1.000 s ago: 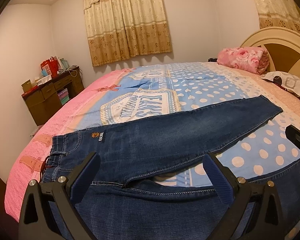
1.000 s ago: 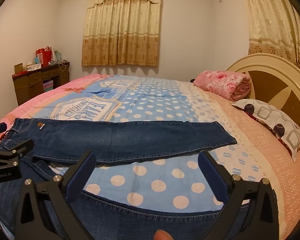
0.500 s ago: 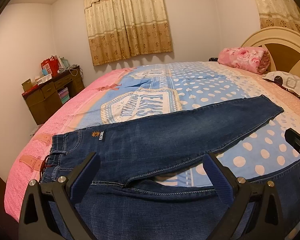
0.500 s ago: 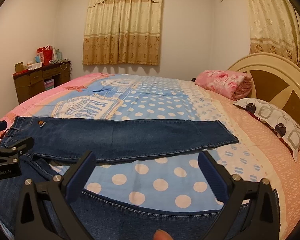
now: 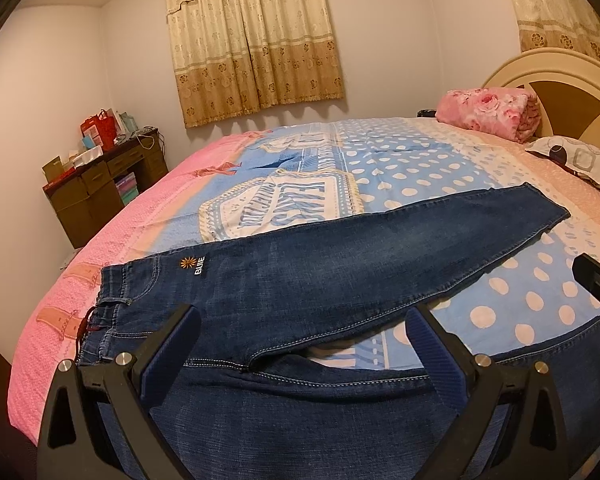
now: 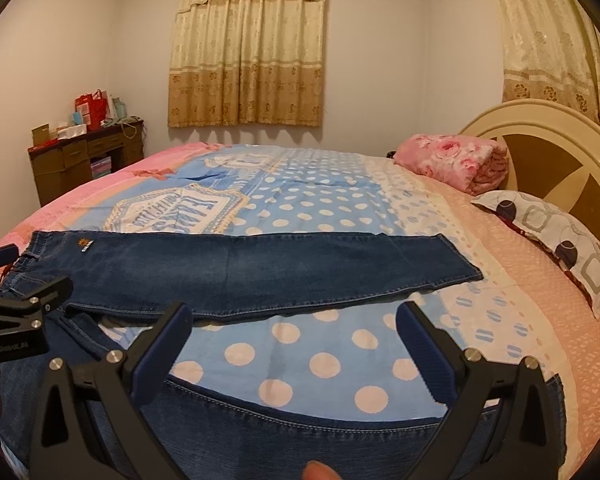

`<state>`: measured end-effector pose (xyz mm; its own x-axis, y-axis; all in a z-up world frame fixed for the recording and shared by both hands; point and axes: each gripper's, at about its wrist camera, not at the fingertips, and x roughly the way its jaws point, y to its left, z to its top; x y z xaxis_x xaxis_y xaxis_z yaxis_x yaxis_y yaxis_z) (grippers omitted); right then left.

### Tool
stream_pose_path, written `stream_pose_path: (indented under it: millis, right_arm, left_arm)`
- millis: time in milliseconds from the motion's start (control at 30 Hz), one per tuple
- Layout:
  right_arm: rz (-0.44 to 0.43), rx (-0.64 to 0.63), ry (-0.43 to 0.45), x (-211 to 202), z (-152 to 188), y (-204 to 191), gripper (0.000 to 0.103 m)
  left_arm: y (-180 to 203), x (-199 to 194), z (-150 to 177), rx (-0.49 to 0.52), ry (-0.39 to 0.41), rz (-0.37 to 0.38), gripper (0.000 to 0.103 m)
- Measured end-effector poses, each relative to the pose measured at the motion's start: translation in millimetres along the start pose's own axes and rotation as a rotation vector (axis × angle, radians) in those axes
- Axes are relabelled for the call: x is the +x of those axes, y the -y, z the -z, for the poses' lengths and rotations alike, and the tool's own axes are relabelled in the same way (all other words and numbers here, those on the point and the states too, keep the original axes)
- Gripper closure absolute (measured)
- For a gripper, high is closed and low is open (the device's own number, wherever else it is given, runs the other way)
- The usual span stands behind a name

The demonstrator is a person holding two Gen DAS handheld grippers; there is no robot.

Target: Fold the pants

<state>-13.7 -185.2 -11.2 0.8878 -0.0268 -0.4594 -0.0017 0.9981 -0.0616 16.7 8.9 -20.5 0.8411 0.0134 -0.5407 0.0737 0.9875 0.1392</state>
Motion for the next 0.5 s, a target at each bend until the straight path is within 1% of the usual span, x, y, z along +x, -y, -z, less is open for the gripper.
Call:
stream_pose_path:
  millis: [500]
  right_arm:
    - [-0.007,0.001,-0.026,11,4,0,0.0]
  left_arm:
    - [0,14,6,0.007,-0.03,-0.013,0.001]
